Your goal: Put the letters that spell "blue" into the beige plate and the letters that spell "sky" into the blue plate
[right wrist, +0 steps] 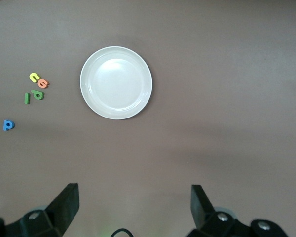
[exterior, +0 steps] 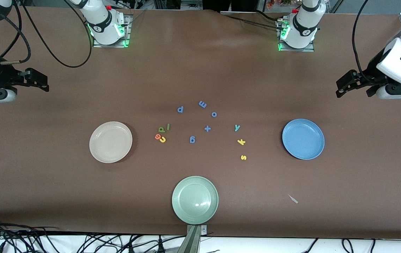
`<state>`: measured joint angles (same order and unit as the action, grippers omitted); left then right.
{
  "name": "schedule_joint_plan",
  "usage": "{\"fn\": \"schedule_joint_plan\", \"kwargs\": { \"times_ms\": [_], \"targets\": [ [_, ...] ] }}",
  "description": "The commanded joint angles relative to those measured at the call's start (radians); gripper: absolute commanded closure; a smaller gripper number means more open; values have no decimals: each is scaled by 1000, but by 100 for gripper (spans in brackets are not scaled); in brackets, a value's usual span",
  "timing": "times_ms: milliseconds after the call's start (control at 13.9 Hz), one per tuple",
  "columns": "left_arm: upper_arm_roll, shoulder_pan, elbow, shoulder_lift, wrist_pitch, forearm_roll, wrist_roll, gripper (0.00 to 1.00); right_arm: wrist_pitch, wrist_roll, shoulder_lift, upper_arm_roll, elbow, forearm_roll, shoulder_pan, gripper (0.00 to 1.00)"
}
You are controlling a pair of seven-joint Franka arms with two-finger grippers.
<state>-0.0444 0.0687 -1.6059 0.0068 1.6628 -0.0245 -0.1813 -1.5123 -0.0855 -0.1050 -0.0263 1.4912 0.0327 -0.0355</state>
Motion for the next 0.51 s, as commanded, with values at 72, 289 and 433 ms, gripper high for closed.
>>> {"fn": "schedule_joint_plan", "kwargs": {
  "times_ms": [72,289,433],
  "targets": [
    [-14,-13,-16,-24,-46,24,16,0,-22,7,10,-4,6,-11,5,0],
    [-9,-15,-12,-19,-55,21,17,0,-20,7,10,-6,3,-14,3,0],
    [-11,-13,-11,-18,-55,20,16,0,-19,7,8,-4,3,-16,5,0]
  ]
}}
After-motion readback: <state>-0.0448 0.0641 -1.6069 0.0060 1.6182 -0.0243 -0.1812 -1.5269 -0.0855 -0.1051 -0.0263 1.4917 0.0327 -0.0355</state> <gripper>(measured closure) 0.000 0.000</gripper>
